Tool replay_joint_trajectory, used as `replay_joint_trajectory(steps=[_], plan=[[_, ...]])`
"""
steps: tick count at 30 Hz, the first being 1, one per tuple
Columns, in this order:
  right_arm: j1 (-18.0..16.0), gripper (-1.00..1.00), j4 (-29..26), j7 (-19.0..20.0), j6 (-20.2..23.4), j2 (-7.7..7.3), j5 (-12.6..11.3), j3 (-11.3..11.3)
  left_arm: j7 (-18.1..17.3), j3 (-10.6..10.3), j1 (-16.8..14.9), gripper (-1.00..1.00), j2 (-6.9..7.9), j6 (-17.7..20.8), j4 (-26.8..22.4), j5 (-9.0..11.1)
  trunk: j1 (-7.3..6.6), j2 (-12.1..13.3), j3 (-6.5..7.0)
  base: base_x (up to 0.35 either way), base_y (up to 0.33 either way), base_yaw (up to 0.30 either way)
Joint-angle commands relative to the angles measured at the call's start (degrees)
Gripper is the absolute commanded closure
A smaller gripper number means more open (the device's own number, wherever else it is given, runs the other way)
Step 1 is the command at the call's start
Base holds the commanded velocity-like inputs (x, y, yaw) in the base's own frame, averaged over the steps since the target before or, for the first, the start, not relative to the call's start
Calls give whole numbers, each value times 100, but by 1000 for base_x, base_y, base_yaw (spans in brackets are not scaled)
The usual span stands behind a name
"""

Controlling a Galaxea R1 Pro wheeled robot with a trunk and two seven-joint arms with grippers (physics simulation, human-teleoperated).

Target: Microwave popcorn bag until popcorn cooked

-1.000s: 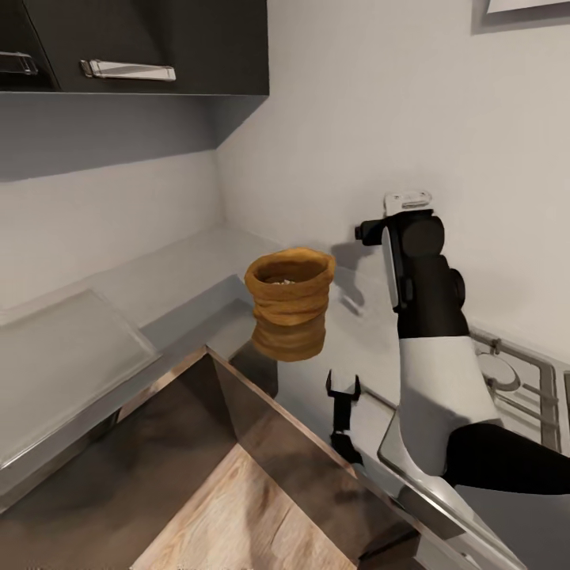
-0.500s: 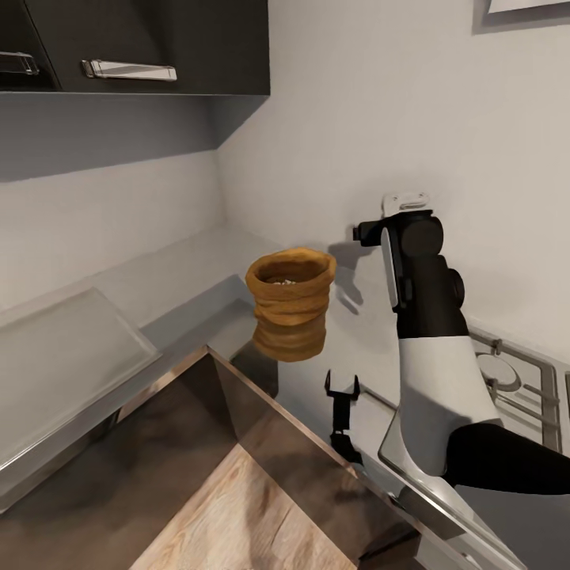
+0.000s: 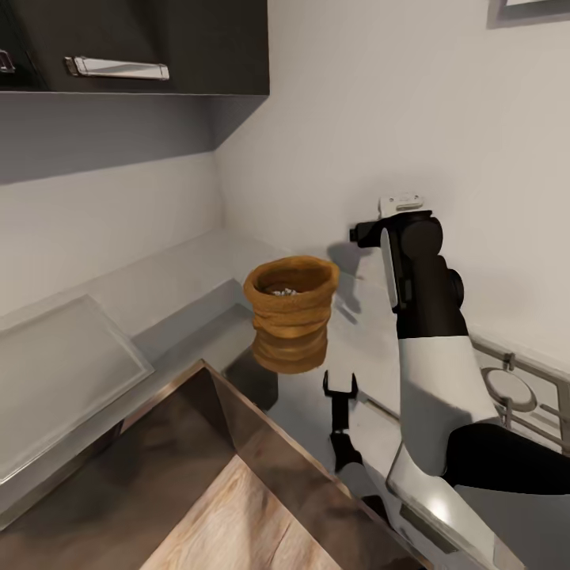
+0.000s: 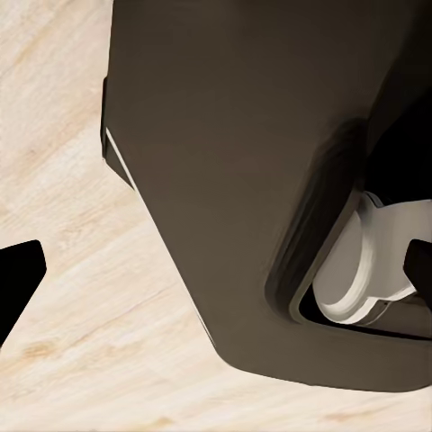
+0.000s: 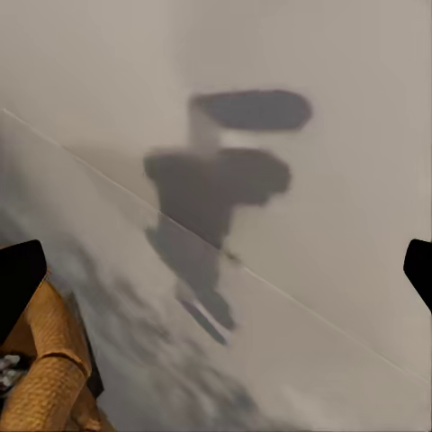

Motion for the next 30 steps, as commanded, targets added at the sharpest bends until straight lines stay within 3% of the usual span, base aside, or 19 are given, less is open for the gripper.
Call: replay_joint_trajectory(steps=[1,5,10,30], plan=[[-1,-100,-2,3,20,5,2,-7,0,7,2,-100,-1,-9,-5,33,2,-3,-4,142,0,0],[4,-100,142,206,20,5,1,-4,1,7,3,-100,-5,-11,-5,33,2,-3,-4,40,0,0],[49,-100,810,890,20,5,8,-2,1,7,0,-100,-6,-9,-5,35,2,-3,-4,4,0,0],[77,-100,973,890,20,5,43,-22,1,8,0,-100,-13,-9,-5,33,2,-3,-4,0,56,0]])
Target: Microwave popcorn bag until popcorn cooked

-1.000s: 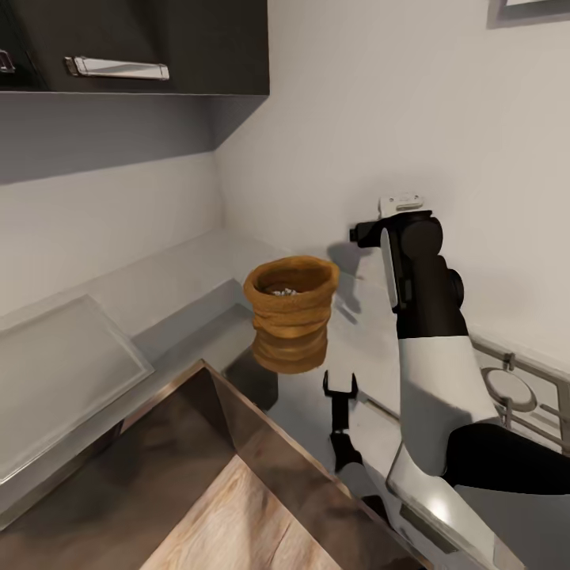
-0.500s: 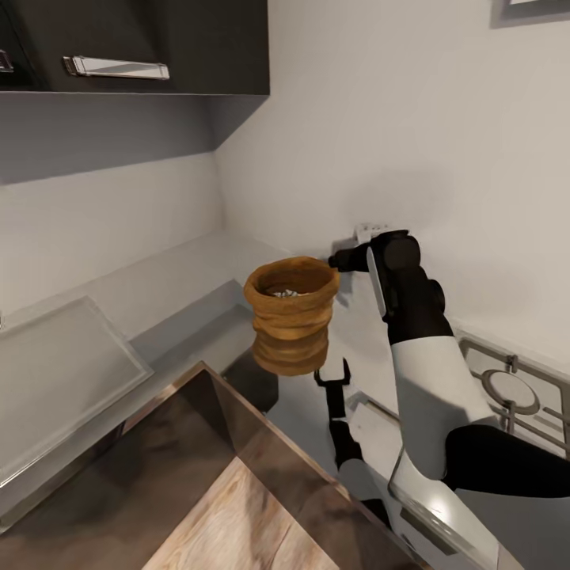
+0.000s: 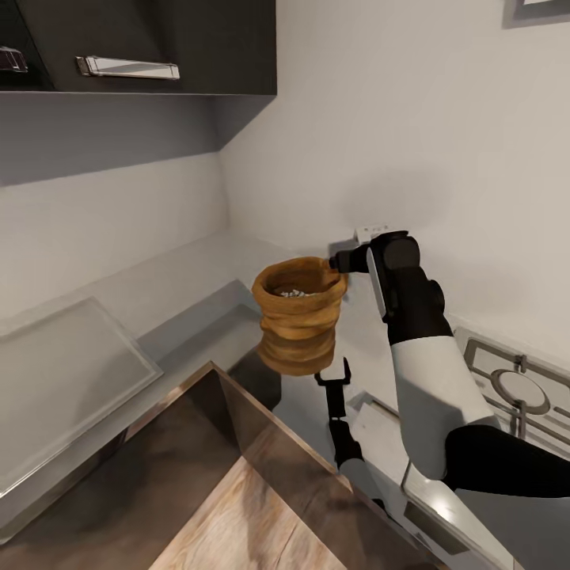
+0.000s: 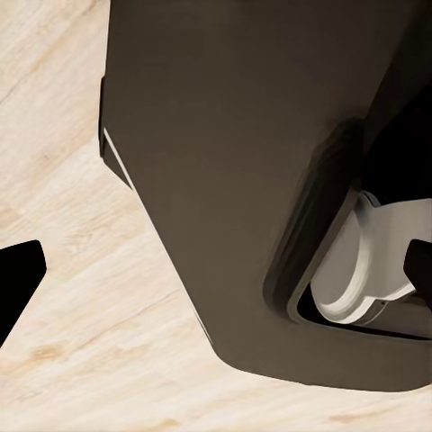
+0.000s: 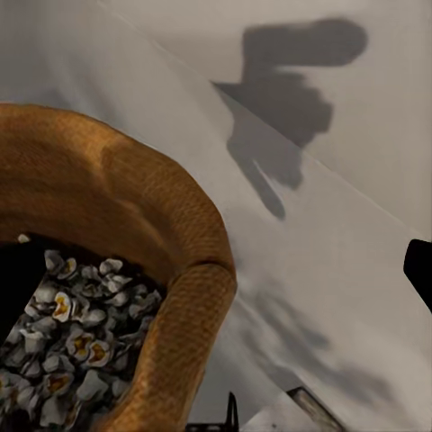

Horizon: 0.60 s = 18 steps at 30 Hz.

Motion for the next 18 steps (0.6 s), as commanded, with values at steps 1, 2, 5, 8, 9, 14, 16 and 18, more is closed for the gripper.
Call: replay_joint_trajectory(steps=[1,2,5,8,9,14,16,18], plan=[[-1,-100,-3,56,19,5,55,-13,0,6,3,-100,-2,-10,-5,33,0,-3,-5,0,0,0],[-1,-100,4,55,19,5,53,-15,-2,4,0,-100,-2,-10,-5,33,0,-3,-5,8,0,0],[-2,-100,139,51,19,5,75,-15,-7,-1,2,-100,0,-11,-5,33,0,-3,-5,135,0,0],[-2,-100,220,47,19,5,86,-19,-8,-2,1,-100,-2,-15,-5,33,0,-3,-5,218,0,0],[-4,-100,232,46,19,5,88,-21,-9,-3,3,-100,-3,-12,-5,33,0,-3,-5,230,0,0],[-3,-100,252,46,19,5,59,-23,-9,-2,3,-100,-3,-12,-5,33,0,-3,-5,79,0,0],[-2,-100,259,46,19,5,56,-23,-9,-3,3,-100,0,-11,-5,33,0,-3,-5,8,0,0],[1,-100,424,46,19,5,61,-23,-9,-3,2,-100,4,-12,-5,33,0,-3,-5,2,0,0]])
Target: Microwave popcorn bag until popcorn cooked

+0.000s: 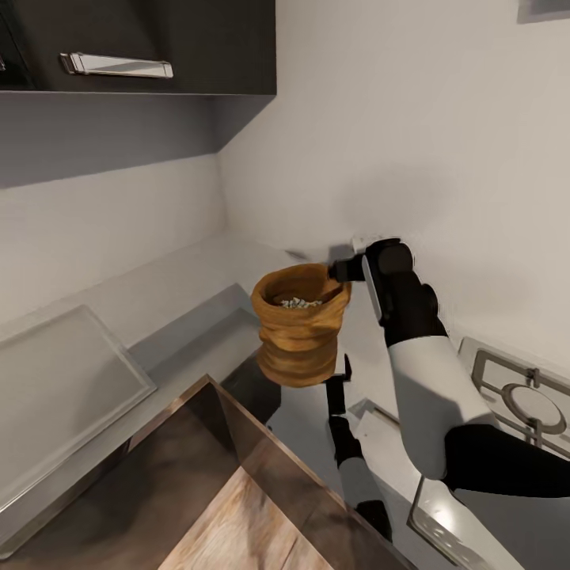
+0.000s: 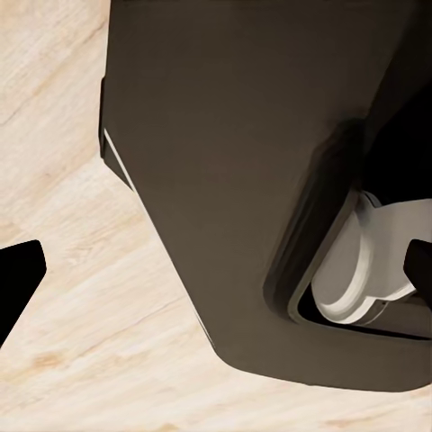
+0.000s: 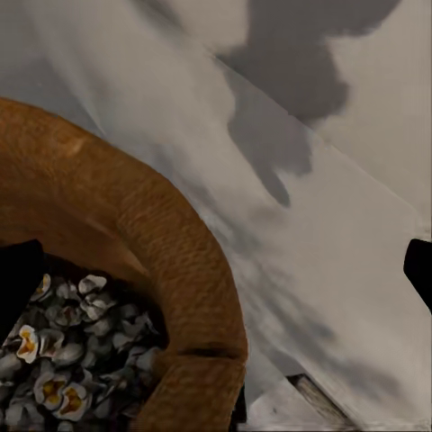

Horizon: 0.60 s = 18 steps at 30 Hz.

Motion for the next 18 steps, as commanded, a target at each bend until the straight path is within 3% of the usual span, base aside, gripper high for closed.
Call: replay_joint_trajectory(steps=[1,7,18], plan=[[-4,-100,124,56,19,5,68,-13,-1,5,1,-100,0,-12,-5,34,0,-3,-4,0,0,0],[-7,-100,652,56,19,5,73,-13,-1,5,3,-100,-1,-9,-5,34,0,-3,-4,0,0,0],[-5,-100,699,56,19,5,75,-13,-1,6,2,-100,0,-10,-5,34,0,-3,-4,0,0,0]])
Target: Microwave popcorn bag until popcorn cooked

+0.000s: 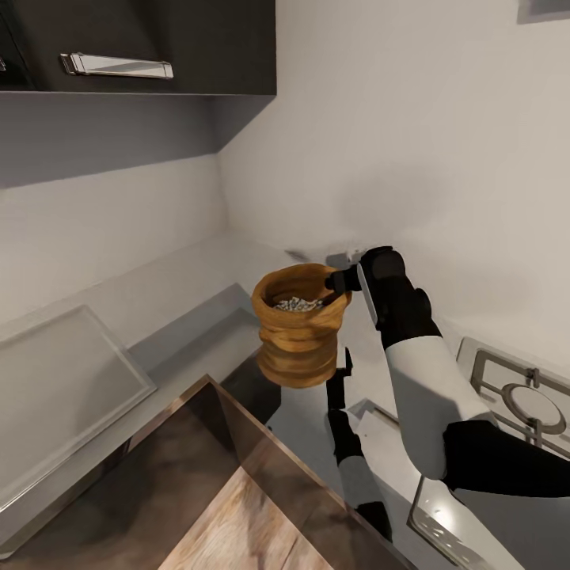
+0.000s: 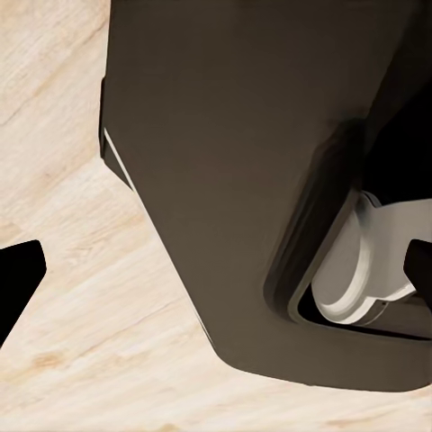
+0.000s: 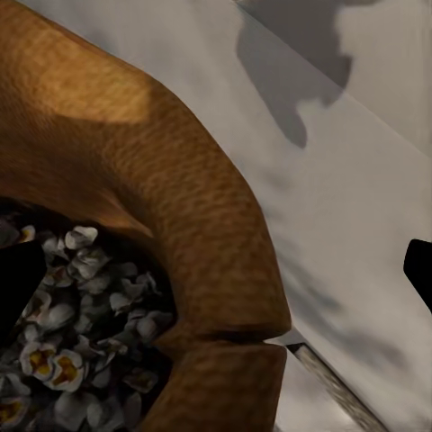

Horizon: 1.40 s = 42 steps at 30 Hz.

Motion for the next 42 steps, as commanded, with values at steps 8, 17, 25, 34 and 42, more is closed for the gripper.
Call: replay_joint_trajectory(steps=[8,17,25,34,42], plan=[[-2,100,485,56,21,5,30,-17,-1,6,2,-100,-3,-13,-5,34,1,-2,-5,0,0,0],[-5,100,534,50,21,5,37,-13,-1,8,-2,-100,-6,-15,-5,34,1,-2,-5,0,0,0],[-6,100,526,55,21,5,56,-36,7,12,-1,-100,-9,-9,-5,34,1,-2,-5,0,0,0],[-172,100,421,49,21,5,52,-89,8,13,-1,-100,-9,-16,-5,34,1,-2,-5,0,0,0],[-693,100,519,-188,21,5,39,-401,8,13,2,-100,-7,-16,-5,34,1,-2,-5,0,0,0]])
